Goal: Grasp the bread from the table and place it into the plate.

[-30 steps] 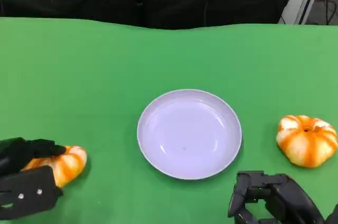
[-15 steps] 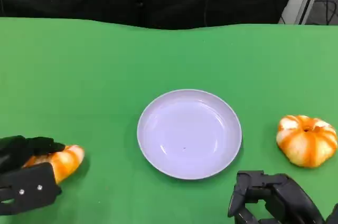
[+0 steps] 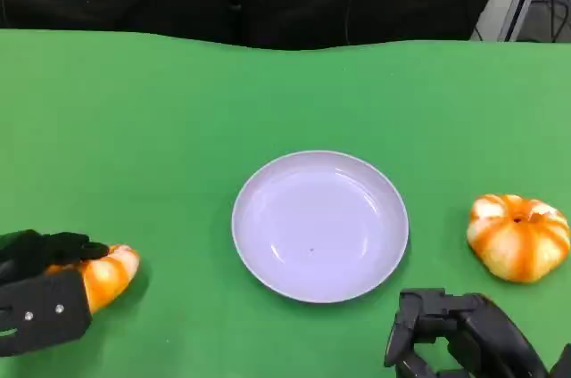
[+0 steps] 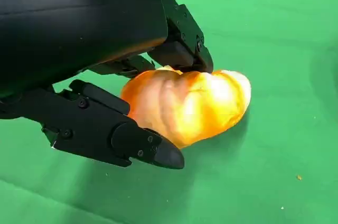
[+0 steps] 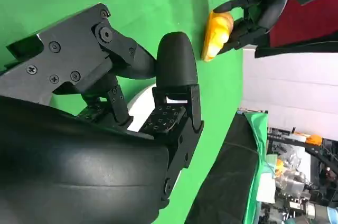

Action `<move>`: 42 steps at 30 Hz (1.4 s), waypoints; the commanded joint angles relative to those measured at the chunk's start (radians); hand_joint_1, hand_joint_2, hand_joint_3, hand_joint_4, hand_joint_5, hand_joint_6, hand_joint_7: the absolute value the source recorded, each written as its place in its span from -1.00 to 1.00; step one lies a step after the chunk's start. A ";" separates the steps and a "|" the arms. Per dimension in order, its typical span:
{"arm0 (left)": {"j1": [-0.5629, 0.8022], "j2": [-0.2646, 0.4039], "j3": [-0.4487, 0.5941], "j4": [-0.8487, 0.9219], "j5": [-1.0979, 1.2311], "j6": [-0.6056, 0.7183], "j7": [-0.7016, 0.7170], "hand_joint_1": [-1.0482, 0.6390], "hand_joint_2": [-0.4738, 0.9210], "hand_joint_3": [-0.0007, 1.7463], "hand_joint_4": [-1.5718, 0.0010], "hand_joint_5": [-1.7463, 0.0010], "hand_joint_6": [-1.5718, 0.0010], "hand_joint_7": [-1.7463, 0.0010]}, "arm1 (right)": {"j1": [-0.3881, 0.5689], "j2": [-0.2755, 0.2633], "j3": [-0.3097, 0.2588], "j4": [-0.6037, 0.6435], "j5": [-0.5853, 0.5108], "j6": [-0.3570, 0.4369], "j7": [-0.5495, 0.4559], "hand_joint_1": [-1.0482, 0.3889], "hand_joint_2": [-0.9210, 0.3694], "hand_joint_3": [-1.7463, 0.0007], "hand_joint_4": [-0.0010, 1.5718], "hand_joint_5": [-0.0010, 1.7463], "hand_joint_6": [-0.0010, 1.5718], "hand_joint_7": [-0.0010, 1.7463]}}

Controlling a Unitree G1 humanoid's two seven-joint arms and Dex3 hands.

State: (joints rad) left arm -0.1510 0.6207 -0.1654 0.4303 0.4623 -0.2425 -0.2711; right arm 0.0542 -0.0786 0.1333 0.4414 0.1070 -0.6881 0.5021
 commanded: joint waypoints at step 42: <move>0.140 -0.059 0.095 -0.225 -0.033 0.022 0.211 0.21 0.91 -0.99 0.28 -1.00 0.48 -1.00 | 0.002 -0.002 -0.004 0.005 0.009 -0.004 0.005 0.31 -0.45 -0.22 0.05 0.80 0.08 0.48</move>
State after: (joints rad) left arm -0.0280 0.5496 -0.0914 0.2276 0.4300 -0.2382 -0.0627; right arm 0.0541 -0.0769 0.1339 0.4431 0.1032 -0.6838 0.5043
